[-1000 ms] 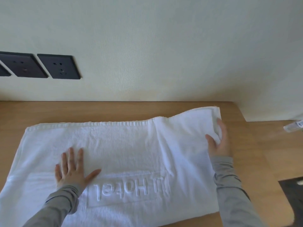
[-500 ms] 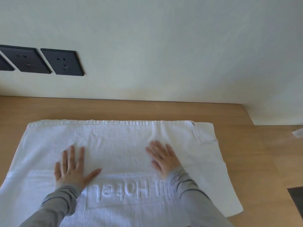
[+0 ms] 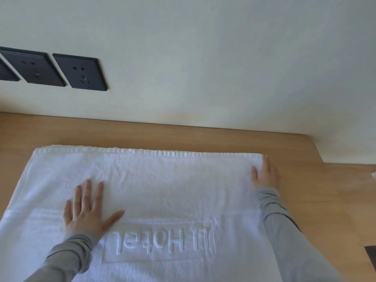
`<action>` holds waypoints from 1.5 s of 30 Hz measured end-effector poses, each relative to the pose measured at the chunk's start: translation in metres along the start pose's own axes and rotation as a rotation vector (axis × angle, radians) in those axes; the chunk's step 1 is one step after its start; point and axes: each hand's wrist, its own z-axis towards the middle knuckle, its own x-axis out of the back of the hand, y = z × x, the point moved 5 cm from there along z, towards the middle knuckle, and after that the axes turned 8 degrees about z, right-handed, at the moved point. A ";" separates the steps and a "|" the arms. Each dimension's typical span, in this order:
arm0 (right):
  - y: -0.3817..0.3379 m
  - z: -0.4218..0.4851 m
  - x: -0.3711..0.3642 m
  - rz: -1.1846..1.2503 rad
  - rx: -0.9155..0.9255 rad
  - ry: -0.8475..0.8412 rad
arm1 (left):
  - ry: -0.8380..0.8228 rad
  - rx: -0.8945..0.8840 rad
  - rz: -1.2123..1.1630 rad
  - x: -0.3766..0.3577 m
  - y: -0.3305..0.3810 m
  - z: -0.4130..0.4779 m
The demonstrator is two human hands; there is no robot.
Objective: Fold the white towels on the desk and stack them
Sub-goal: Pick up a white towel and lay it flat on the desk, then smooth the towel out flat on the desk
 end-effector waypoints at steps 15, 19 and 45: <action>-0.112 -0.154 -0.079 -0.078 0.533 -0.189 | 0.227 -0.122 -0.062 0.010 -0.053 -0.020; -0.126 -0.159 -0.079 -0.039 0.519 -0.101 | 0.211 -0.151 -0.087 0.013 -0.123 -0.034; -0.522 -0.190 -0.233 0.051 0.639 -0.636 | 0.518 -0.132 -0.335 0.035 -0.156 0.010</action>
